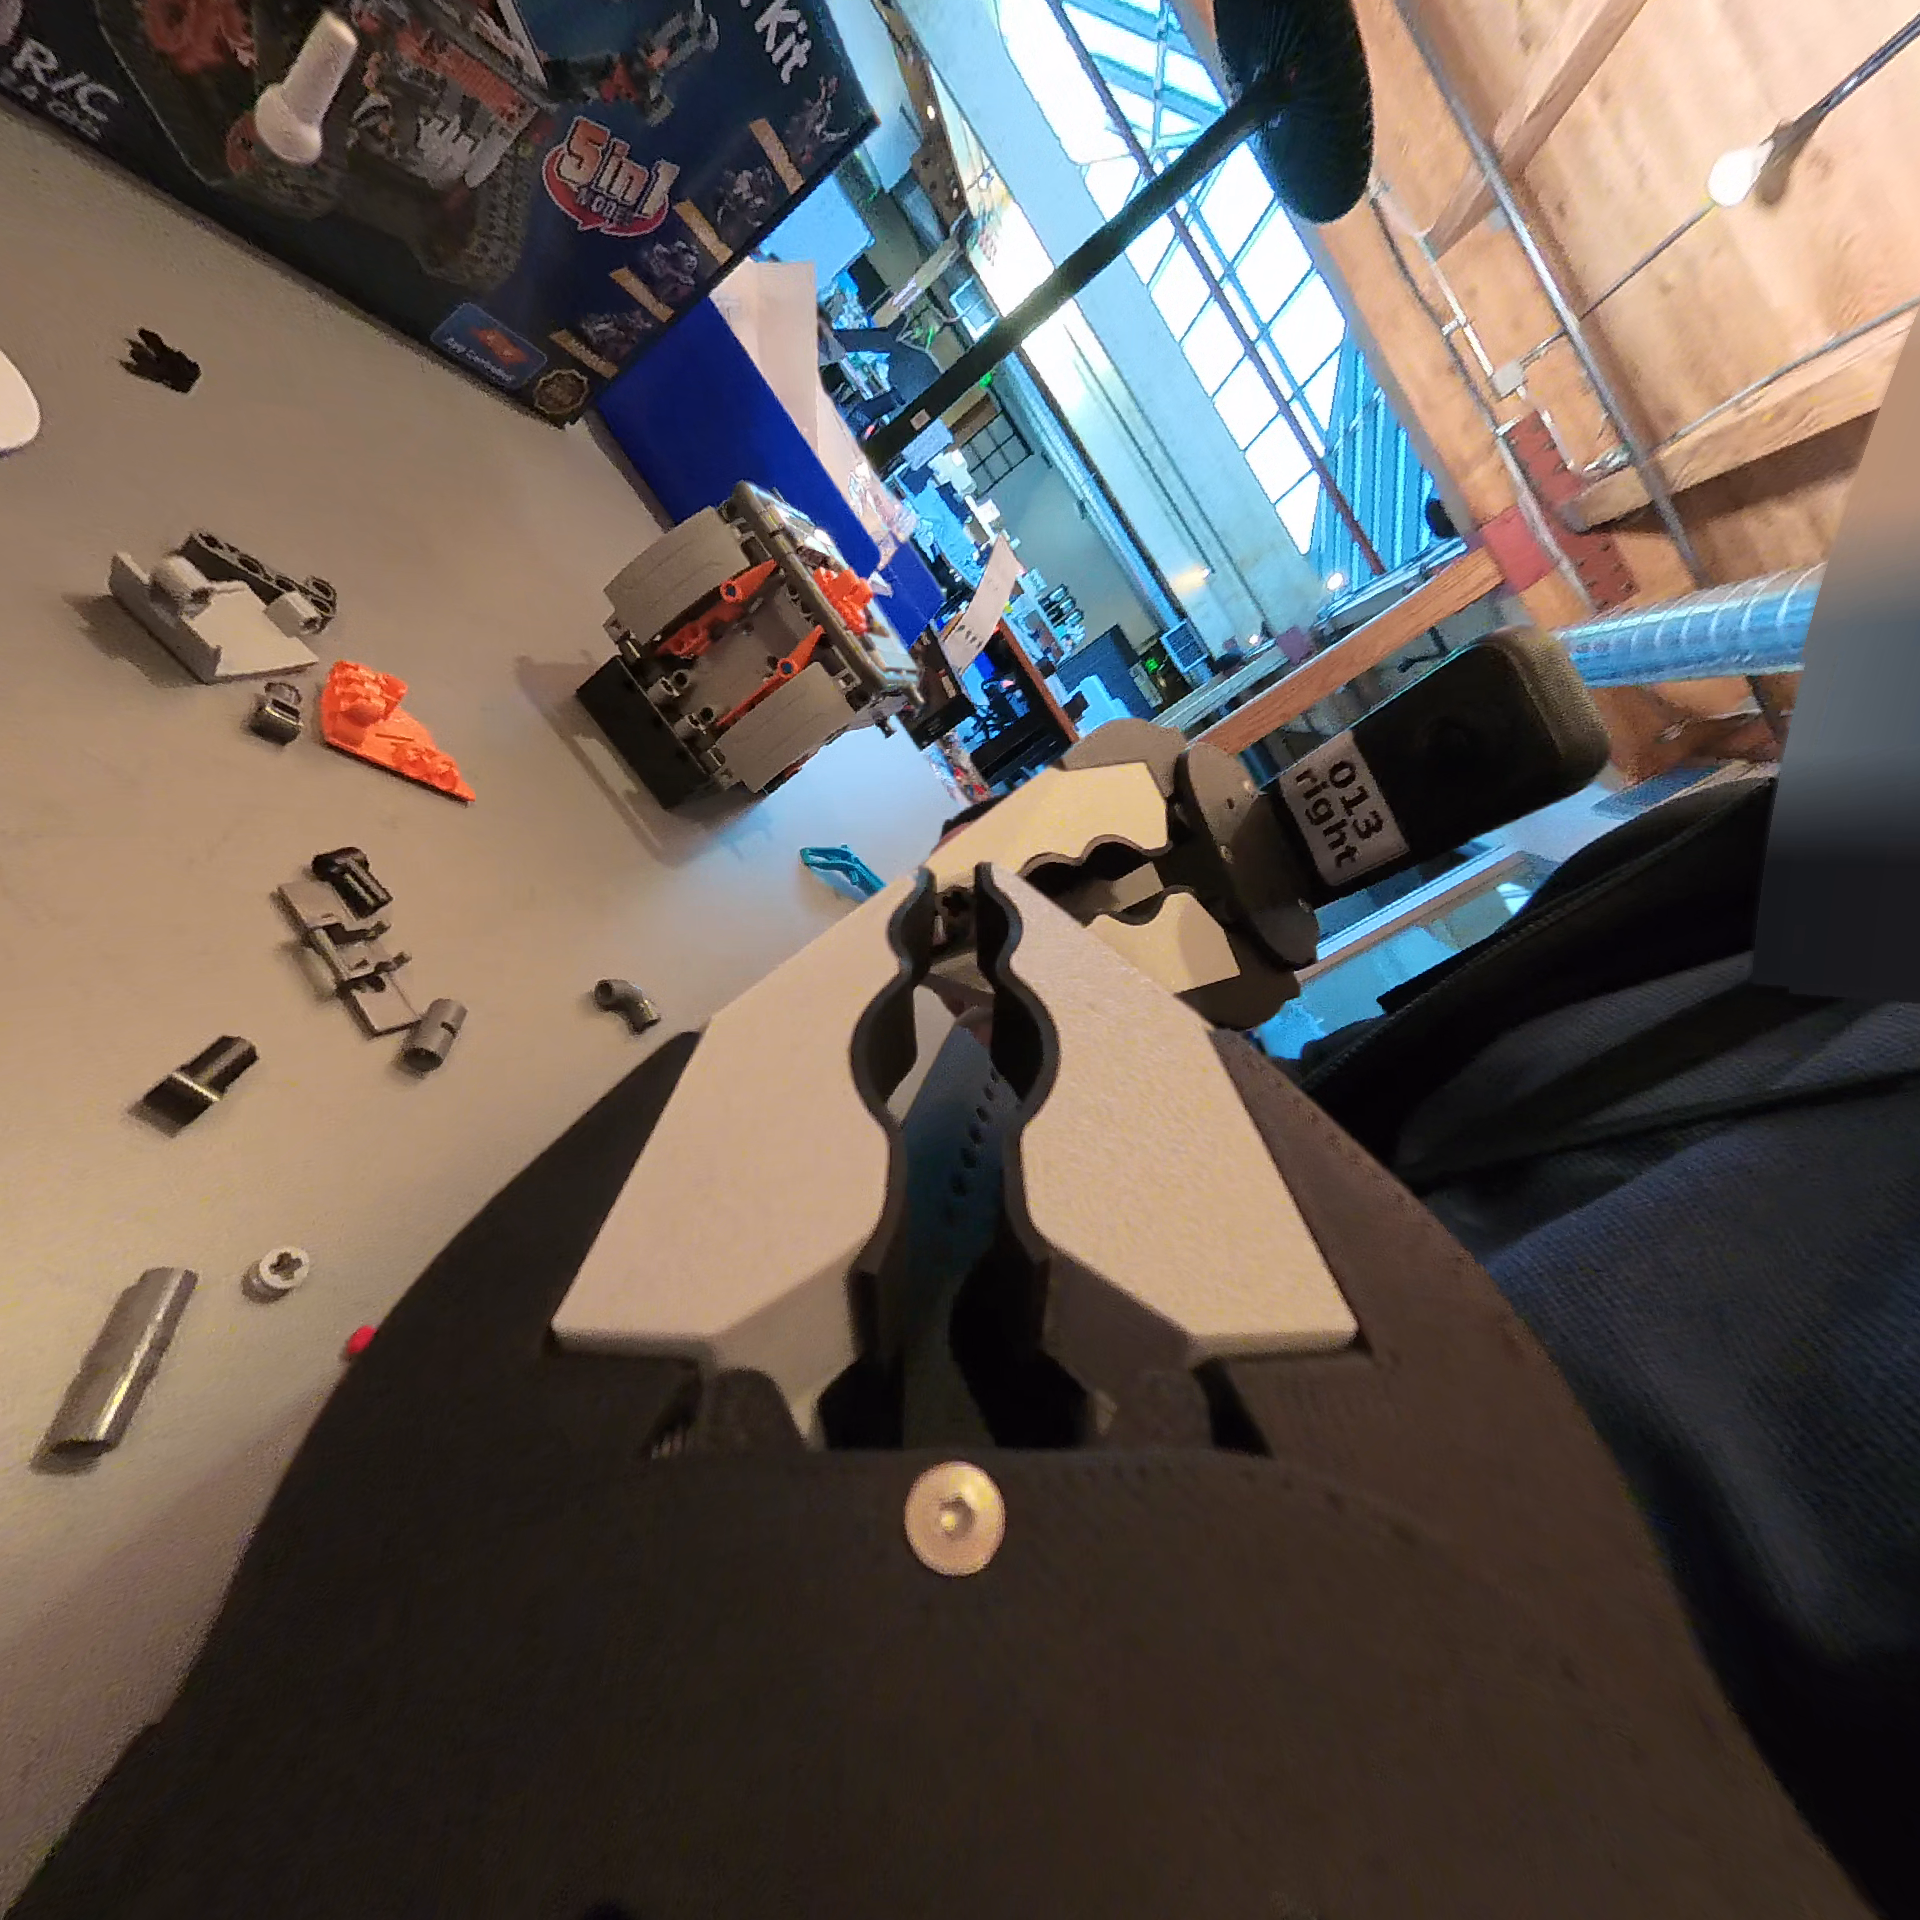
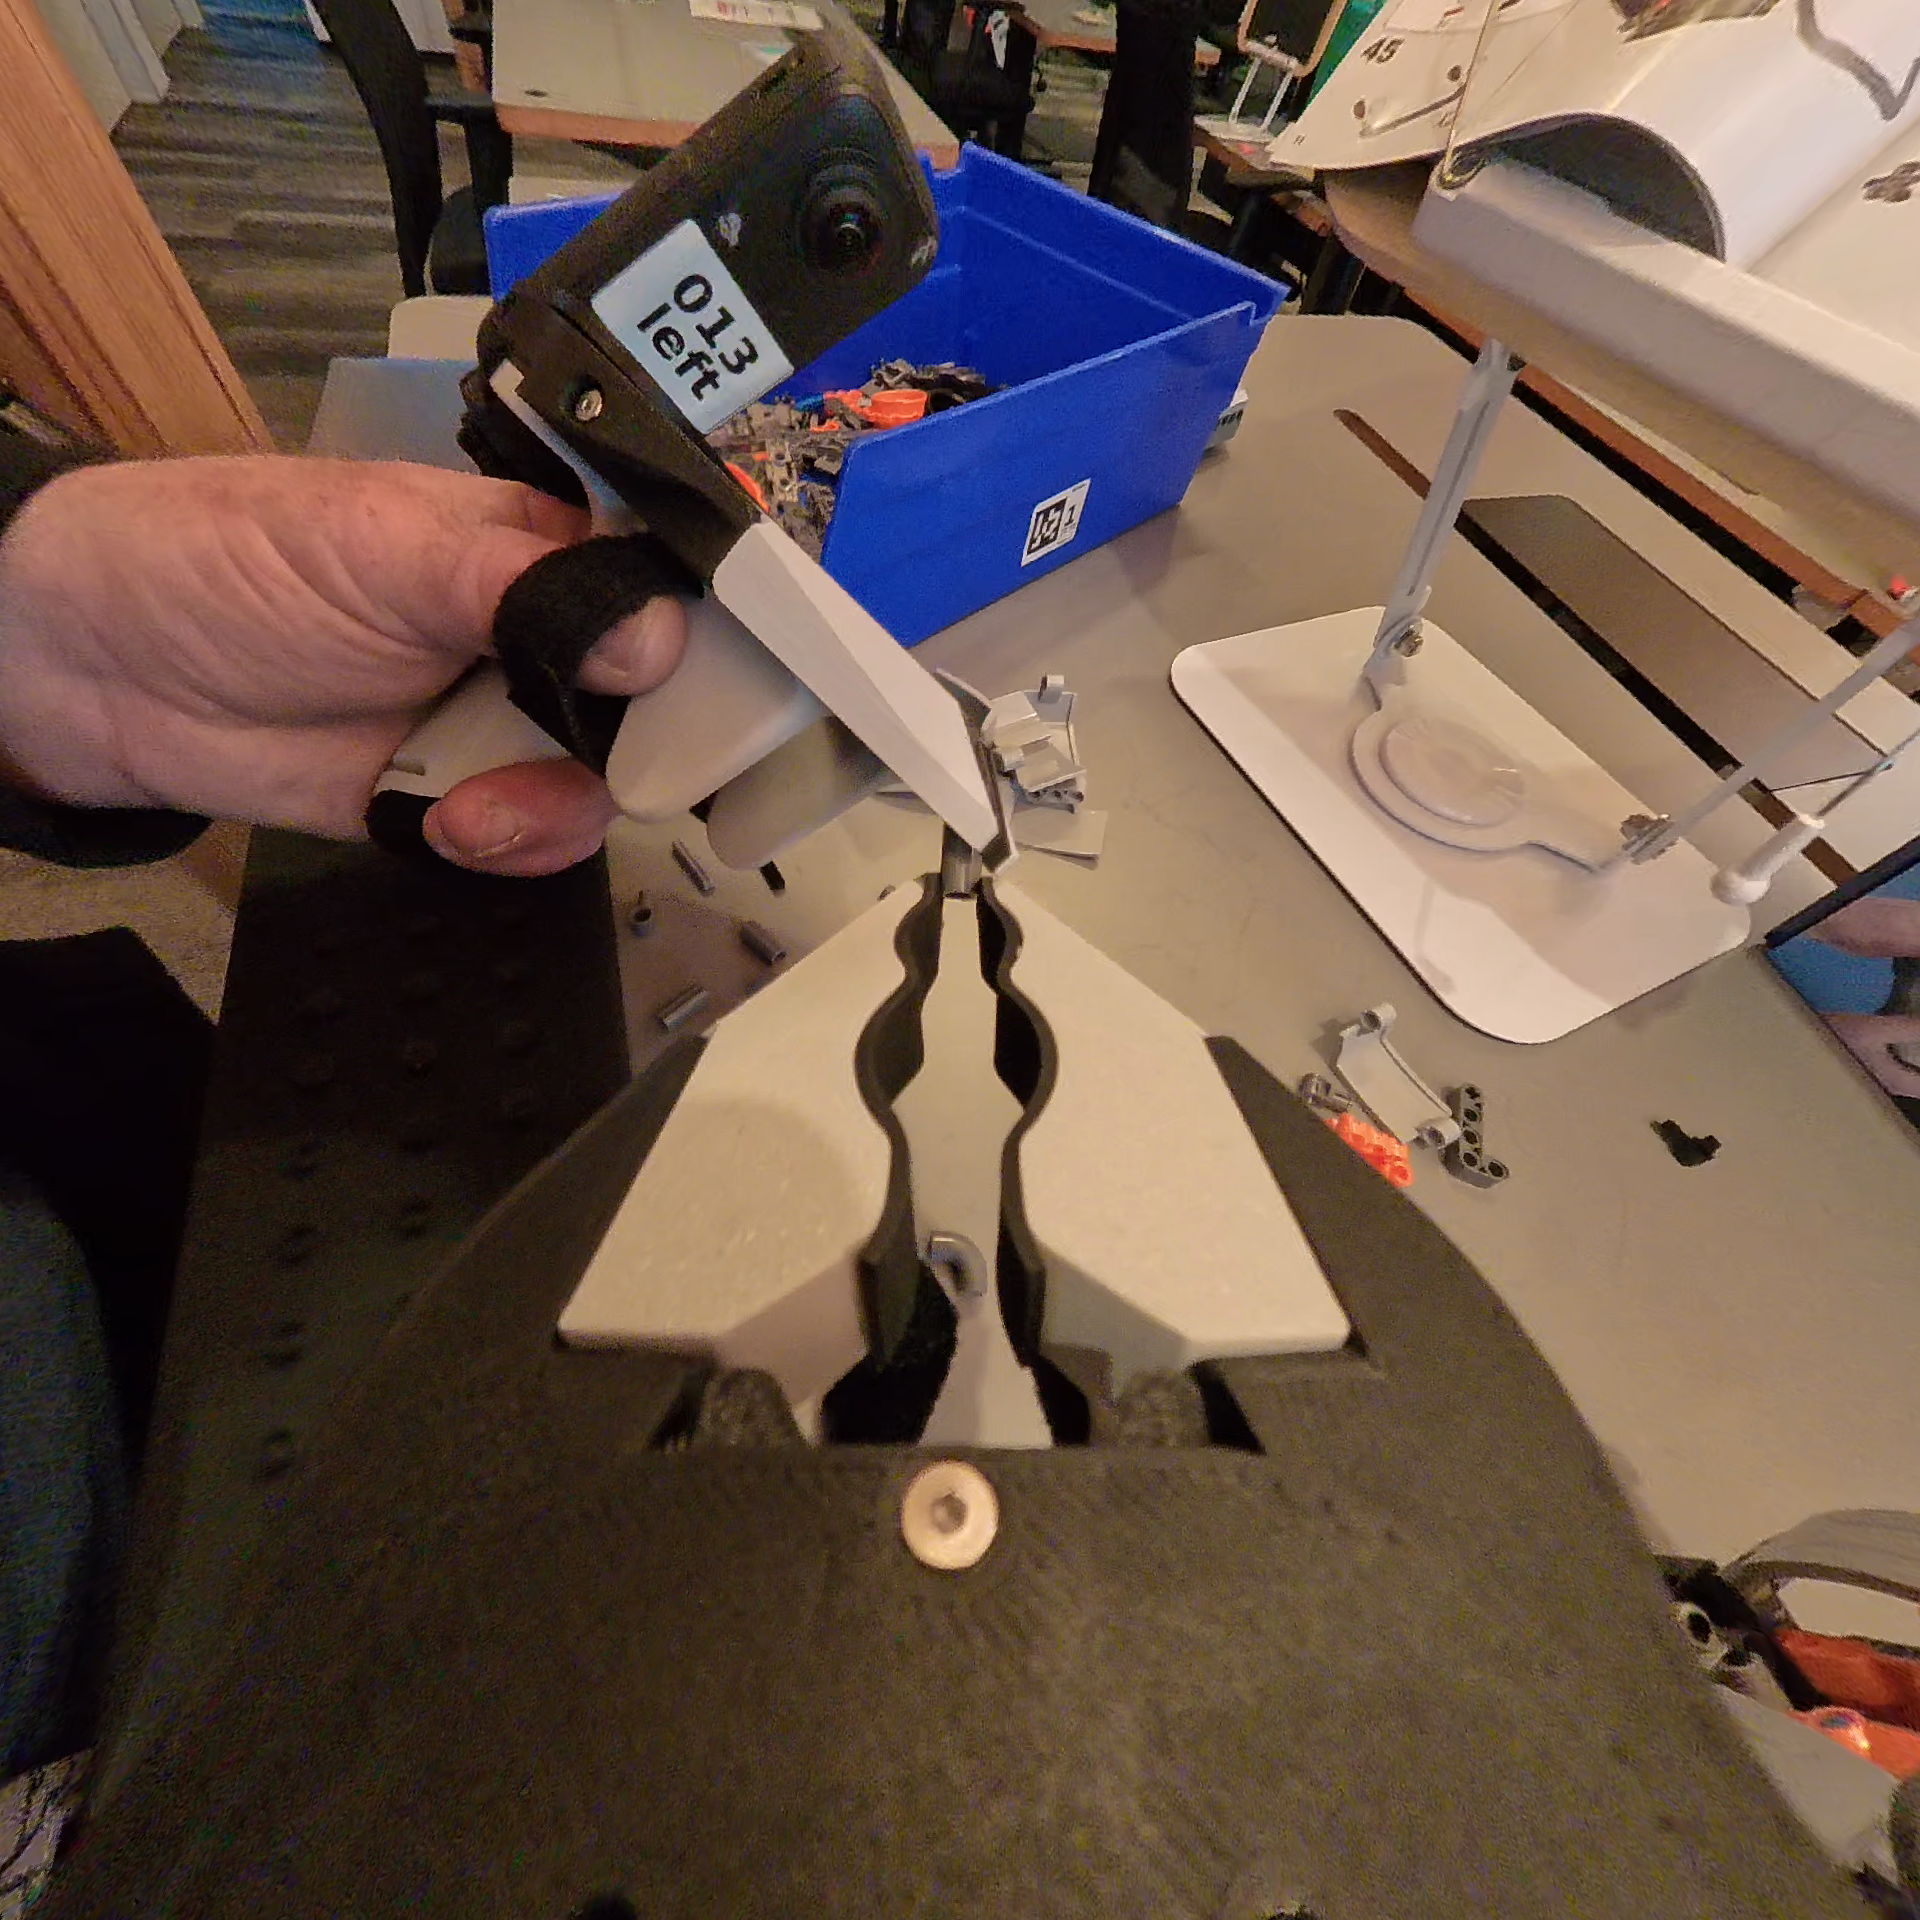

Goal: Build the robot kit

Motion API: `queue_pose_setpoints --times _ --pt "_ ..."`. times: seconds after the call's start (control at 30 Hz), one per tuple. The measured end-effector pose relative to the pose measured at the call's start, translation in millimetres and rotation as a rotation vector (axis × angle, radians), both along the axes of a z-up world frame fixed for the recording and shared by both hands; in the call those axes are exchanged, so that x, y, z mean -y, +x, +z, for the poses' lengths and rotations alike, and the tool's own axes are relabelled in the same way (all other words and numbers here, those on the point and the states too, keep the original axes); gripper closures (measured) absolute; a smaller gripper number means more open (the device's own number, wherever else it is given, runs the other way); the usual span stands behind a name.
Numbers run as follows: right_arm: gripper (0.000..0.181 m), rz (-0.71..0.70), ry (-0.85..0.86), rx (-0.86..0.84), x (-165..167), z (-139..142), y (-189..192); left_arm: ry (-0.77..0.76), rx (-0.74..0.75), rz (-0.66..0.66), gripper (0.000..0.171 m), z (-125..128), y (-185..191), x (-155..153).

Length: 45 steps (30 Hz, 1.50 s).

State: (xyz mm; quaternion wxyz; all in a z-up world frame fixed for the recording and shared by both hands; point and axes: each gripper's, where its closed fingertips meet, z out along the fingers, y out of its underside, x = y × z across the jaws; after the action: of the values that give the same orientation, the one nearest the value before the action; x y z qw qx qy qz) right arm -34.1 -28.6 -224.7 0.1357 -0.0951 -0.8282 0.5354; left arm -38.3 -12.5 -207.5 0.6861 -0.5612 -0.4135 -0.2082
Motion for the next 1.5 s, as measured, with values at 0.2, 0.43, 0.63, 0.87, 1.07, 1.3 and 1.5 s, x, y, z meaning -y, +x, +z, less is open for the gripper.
queue_pose_setpoints --times 0.2,0.43,0.63,0.87,1.07,1.3,1.5 --pt "0.178 0.044 0.073 0.046 -3.7 -16.3 -1.4 -0.074 -0.002 0.003 0.164 -15.4 3.7 7.5" --pt "0.178 0.158 0.304 0.134 -16.8 -66.5 -1.1 -0.467 -0.135 0.011 0.143 -47.4 13.4 36.8" --pt "0.178 0.256 0.436 0.175 -17.7 -93.7 6.7 -0.493 -0.173 0.002 0.143 -46.6 21.8 45.0" --pt "0.177 0.284 0.499 0.168 -13.4 -108.6 8.5 -0.476 -0.135 0.002 0.159 -50.8 26.1 57.8" --pt "0.174 0.285 0.513 0.181 -12.7 -111.5 5.2 -0.559 -0.151 -0.028 0.159 -60.0 33.2 62.1" --pt "0.167 0.236 0.447 0.218 -17.6 -96.8 2.5 -0.626 -0.143 -0.018 0.155 -64.7 37.6 79.6" --pt "0.165 0.267 0.381 0.332 -7.7 -84.1 38.5 -0.798 -0.141 -0.032 0.155 -79.1 50.3 108.1"
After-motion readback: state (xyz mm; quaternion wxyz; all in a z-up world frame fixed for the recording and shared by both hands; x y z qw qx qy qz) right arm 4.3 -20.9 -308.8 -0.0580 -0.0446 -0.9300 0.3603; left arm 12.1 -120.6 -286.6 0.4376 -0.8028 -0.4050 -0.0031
